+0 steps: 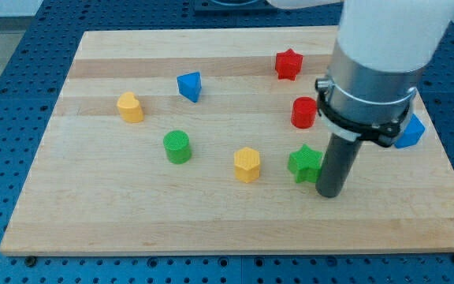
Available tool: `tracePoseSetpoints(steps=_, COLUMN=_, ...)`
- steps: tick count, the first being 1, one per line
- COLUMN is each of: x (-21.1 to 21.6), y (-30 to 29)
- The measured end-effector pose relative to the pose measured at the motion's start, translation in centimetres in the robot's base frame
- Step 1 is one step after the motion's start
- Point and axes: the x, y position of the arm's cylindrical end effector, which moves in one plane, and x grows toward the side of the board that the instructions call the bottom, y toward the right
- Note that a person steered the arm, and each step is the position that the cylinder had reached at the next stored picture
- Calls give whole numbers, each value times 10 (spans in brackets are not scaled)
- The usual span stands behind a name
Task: Move green star towards yellow hexagon
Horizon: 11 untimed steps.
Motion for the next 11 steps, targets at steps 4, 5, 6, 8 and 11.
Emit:
tracePoseSetpoints(steps=4, x=-3, y=21)
tracePoseSetpoints(steps=5, x=0, y=18)
tracePoseSetpoints(steps=6, x=-5, y=4)
tracePoseSetpoints(steps=8, x=-51, y=-15)
tracePoseSetpoints(steps=11, x=-51, y=-16)
